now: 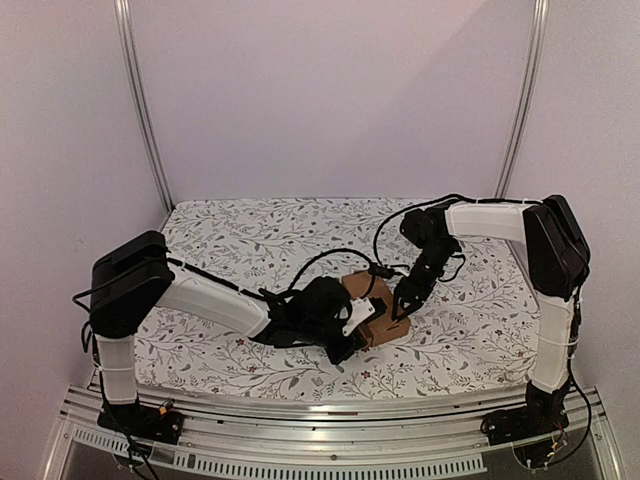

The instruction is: Fold the paper box

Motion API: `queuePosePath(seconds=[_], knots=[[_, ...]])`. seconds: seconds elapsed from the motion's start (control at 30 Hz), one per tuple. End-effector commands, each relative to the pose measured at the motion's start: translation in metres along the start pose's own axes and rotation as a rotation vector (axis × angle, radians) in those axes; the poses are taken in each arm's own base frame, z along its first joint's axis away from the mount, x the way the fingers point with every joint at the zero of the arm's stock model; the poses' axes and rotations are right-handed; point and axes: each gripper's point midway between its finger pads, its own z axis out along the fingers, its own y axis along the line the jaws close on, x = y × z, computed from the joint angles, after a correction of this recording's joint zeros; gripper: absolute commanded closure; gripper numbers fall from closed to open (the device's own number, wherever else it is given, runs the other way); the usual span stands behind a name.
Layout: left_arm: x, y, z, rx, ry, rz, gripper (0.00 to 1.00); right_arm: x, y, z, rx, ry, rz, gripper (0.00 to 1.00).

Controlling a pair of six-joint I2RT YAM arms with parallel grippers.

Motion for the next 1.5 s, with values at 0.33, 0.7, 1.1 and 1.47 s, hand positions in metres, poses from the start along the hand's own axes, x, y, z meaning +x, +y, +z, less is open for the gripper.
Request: queuePosePath(seconds=[0.33,0.7,1.1,1.47], knots=[[-0.049,0.023,-0.006,-0.163,0.025,0.038,1.0,0.003,0.012,0.025,-0.054,0.058,-0.004,0.5],[-0.057,0.012,0.008,-0.254,0.077,0.21,1.0,0.006,0.008,0.04,-0.085,0.088,0.054,0.5],[-0.068,0.011,-0.011,-0.268,0.072,0.226,0.97,0.008,0.003,0.041,-0.068,0.095,0.058,0.5],[-0.057,0.014,-0.044,-0.298,0.057,0.21,0.66,0.008,0.002,0.04,-0.06,0.097,0.054,0.5]])
